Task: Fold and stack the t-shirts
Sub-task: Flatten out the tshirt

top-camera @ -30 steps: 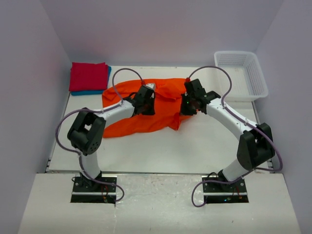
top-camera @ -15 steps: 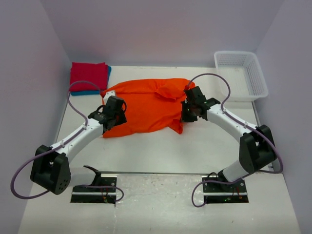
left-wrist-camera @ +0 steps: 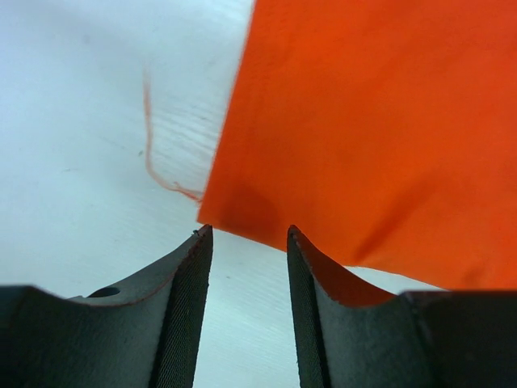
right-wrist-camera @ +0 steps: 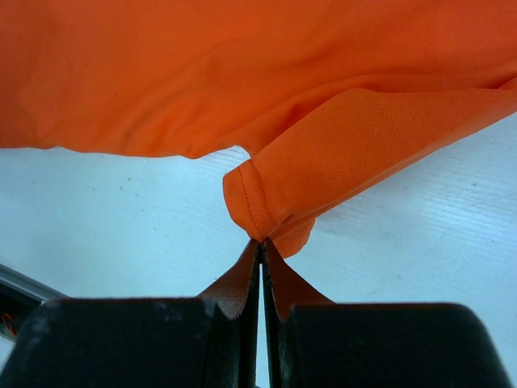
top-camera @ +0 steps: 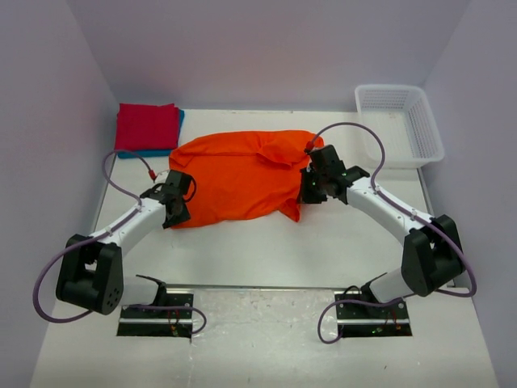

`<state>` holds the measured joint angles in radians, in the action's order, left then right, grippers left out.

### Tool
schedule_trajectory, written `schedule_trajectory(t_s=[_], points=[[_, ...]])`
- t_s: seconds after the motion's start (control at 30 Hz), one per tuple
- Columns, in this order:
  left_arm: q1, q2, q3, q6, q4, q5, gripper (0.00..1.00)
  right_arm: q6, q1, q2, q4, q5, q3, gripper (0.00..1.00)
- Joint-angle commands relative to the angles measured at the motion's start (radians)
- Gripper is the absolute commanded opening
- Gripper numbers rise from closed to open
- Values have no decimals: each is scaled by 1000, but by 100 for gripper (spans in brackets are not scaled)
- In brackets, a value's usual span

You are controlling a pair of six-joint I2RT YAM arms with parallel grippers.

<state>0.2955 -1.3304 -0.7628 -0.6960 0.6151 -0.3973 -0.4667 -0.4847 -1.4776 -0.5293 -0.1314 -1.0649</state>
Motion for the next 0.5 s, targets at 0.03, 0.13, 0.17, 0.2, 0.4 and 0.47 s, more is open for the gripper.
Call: schedule_trajectory(t_s=[0.03, 0.13, 0.17, 0.2, 0.4, 0.47], points=[[-52, 22, 52, -2, -21, 37, 42, 14, -6, 39, 26, -20, 6, 0], [-59, 16, 62, -14, -31, 66, 41, 14, -6, 40, 29, -19, 11, 0], [-59, 14, 62, -19, -34, 83, 38, 14, -6, 42, 31, -19, 14, 0], [-59, 13, 71, -19, -40, 95, 36, 14, -5, 42, 32, -20, 16, 0], [-65, -36, 71, -4, -92, 89, 34, 14, -5, 37, 32, -27, 6, 0], [-70, -53, 63, 0, -104, 78, 34, 14, -5, 31, 31, -28, 6, 0]])
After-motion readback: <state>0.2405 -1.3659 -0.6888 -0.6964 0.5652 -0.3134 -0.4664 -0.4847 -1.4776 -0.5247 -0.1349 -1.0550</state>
